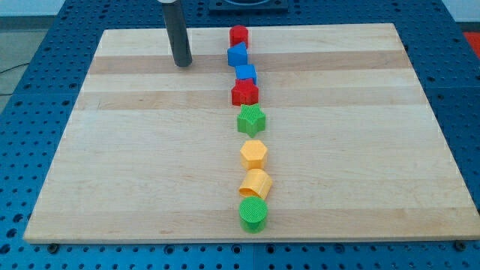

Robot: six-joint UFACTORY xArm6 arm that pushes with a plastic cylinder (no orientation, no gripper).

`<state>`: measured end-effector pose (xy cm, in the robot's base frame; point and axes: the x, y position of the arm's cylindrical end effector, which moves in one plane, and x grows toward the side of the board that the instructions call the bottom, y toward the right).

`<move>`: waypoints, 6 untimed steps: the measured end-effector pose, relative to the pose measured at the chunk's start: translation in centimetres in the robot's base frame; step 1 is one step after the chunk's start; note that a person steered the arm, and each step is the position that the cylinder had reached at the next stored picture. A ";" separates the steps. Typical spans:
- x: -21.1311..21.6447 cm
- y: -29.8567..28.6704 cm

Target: Separate the blue triangle from vertical line

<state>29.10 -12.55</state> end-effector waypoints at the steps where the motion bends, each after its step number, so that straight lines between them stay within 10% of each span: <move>1: 0.2 0.3; 6: -0.8 3.7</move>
<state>28.25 -8.84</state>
